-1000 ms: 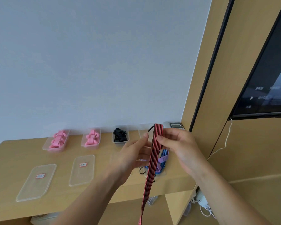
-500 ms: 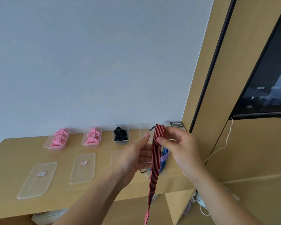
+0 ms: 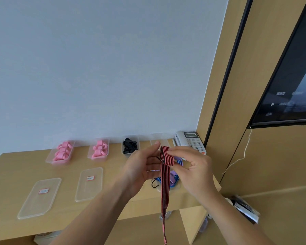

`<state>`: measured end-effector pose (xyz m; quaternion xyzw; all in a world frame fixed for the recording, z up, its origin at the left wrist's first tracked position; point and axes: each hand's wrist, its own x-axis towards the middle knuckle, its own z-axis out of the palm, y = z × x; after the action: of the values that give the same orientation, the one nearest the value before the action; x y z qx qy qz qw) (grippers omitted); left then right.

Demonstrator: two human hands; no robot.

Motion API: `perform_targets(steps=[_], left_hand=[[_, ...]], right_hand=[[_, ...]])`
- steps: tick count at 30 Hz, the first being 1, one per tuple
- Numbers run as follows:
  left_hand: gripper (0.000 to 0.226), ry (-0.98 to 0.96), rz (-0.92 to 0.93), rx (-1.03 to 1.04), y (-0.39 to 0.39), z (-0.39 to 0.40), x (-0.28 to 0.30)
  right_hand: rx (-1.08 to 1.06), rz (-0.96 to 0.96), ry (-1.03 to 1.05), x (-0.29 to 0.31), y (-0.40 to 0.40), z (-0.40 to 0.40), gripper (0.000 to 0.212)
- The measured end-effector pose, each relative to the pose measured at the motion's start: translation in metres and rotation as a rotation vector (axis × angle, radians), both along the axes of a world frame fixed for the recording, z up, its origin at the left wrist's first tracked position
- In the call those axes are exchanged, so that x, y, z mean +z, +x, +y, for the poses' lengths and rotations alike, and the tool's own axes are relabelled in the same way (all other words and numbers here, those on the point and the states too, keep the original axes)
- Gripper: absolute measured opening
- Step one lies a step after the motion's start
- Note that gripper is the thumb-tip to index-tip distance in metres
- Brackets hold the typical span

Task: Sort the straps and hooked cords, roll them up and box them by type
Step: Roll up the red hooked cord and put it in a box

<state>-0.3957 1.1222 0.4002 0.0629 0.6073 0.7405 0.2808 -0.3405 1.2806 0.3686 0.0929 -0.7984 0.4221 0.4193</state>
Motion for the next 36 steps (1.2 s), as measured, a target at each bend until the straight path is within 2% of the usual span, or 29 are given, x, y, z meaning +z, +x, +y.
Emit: perform_targets(steps=[10,19,21,24,26,28,33,36], left_hand=[[0.023,0.023,0.066,-0.027,-0.002,-0.003,-0.002],[0.017,-0.035,0.151,-0.017,-0.004,-0.006,-0.004],[0.018,-0.042,0.187,-0.023,-0.004,-0.006,-0.003],[0.021,-0.025,0.216,-0.002,-0.007,-0.005,-0.001],[0.022,-0.022,0.228,0.002,-0.008,-0.006,0.002],[0.022,-0.023,0.244,-0.019,-0.008,-0.007,0.002],[0.02,0.036,0.206,-0.006,-0.008,-0.005,0.0],[0.037,-0.016,0.175,-0.021,-0.005,0.0,-0.001]], right_hand=[[-0.039,0.043,0.185,0.0,0.003,0.003,0.032],[0.0,-0.01,0.089,0.002,-0.001,-0.001,0.013],[0.01,-0.088,0.002,0.005,-0.002,-0.005,0.024],[0.005,-0.378,-0.289,0.011,-0.004,-0.009,0.043],[0.09,-0.569,-0.375,0.014,-0.009,-0.005,0.038],[0.225,-0.664,-0.404,0.019,-0.012,-0.001,0.024],[0.305,-0.643,-0.539,0.028,-0.015,0.002,0.02],[0.303,-0.597,-0.593,0.034,-0.019,0.004,0.021]])
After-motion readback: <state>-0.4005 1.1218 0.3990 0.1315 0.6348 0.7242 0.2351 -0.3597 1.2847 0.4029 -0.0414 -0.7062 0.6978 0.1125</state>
